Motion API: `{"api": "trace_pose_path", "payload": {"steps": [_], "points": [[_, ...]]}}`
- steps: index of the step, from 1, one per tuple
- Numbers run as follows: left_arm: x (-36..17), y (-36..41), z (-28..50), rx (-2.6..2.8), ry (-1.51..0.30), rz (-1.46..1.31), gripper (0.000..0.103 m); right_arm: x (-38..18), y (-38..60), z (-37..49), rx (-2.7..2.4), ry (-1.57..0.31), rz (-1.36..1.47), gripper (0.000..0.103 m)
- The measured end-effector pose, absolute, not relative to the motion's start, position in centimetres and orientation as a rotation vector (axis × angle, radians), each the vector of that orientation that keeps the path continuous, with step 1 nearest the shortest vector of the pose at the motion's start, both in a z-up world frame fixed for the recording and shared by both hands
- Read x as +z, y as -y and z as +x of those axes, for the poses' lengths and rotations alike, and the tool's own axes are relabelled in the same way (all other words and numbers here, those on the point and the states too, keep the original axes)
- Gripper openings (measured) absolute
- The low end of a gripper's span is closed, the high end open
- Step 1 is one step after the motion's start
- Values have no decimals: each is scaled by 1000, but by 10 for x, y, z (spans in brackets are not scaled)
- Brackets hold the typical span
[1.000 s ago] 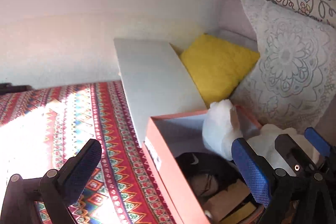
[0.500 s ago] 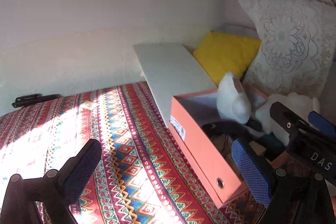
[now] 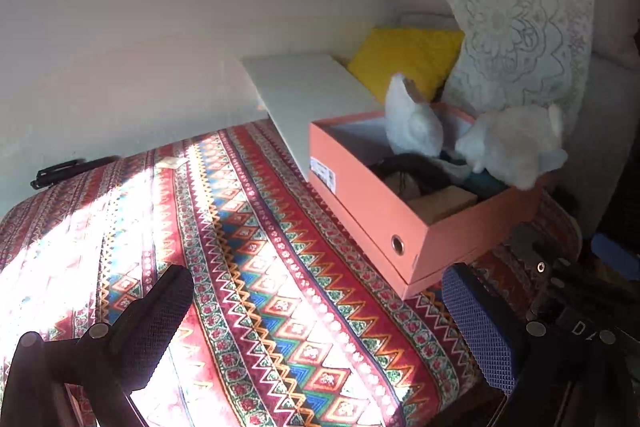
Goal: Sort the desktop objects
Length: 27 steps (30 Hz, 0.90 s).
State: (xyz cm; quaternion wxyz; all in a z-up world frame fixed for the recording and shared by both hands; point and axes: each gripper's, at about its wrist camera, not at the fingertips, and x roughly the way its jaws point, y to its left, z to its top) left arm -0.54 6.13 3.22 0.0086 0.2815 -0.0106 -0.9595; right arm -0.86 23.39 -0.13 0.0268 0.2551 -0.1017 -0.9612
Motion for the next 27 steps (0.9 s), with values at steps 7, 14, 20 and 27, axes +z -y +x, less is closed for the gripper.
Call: {"api": "trace_pose_path", "payload": {"steps": [7, 14, 20, 27], "points": [[26, -69, 22, -3037, 72, 901, 102, -8, -222, 19, -2980, 176, 886, 103], [26, -72, 36, -3114, 55, 906, 102, -1, -221, 32, -3022, 121, 898, 103], [26, -69, 39, -3135, 46, 894, 102, 8, -219, 34, -3055, 71, 887, 103], [18, -59, 36, -3171, -41, 936, 102, 4, -216, 26, -3042, 67, 966, 103]]}}
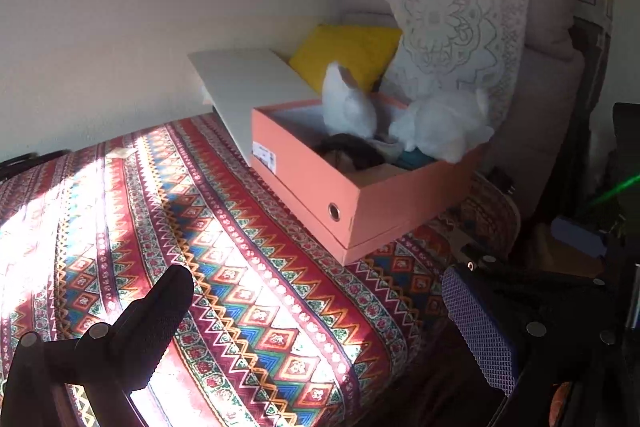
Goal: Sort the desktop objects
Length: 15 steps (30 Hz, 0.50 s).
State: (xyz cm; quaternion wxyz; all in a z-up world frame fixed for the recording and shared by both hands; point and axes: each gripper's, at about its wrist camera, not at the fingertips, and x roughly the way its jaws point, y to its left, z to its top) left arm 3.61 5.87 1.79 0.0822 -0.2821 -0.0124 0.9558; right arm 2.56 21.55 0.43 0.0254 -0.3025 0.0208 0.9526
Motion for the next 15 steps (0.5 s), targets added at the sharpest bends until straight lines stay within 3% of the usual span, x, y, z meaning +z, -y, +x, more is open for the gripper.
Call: {"api": "trace_pose_path", "payload": {"steps": [15], "points": [[14, -52, 28, 2893, 41, -870, 102, -3, -202, 13, 2942, -42, -970, 103]]}}
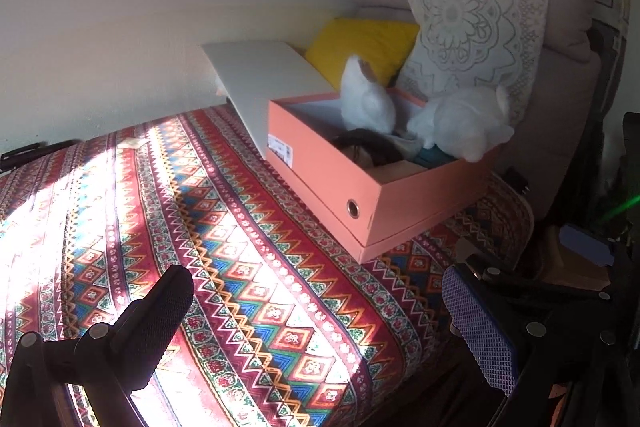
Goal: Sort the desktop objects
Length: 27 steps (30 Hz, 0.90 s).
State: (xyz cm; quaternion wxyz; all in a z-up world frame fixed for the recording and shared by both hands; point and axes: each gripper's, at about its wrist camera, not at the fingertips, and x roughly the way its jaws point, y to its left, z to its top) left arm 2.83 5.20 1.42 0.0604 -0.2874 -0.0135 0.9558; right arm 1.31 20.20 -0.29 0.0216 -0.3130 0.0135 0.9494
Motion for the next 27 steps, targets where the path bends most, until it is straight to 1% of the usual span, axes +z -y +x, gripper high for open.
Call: {"api": "trace_pose_path", "payload": {"steps": [27], "points": [[16, -51, 30, 2905, 22, -869, 102, -5, -200, 15, 2936, -46, -980, 103]]}}
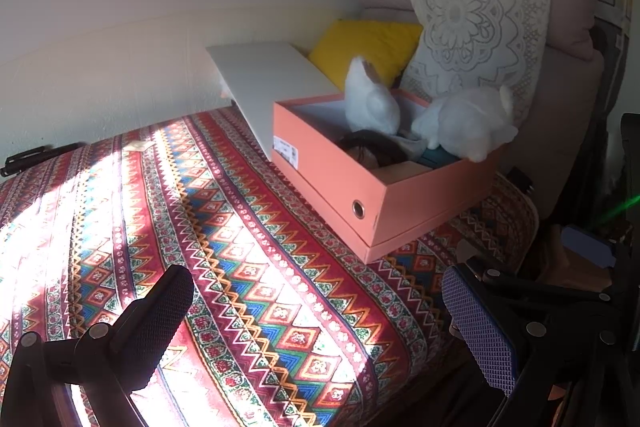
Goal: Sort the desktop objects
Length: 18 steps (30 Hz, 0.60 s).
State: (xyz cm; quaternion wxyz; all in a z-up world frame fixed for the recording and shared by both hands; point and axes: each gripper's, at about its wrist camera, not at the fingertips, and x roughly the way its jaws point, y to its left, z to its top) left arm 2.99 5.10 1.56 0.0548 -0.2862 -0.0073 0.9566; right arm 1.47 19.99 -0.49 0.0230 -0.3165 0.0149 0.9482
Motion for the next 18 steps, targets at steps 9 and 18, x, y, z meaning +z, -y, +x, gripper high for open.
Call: {"api": "trace_pose_path", "payload": {"steps": [9, 18], "points": [[16, -52, 31, 2903, 21, -868, 102, -5, -200, 16, 2931, -46, -982, 103], [15, -51, 30, 2897, 30, -879, 102, -5, -200, 16, 2926, -42, -987, 103]]}}
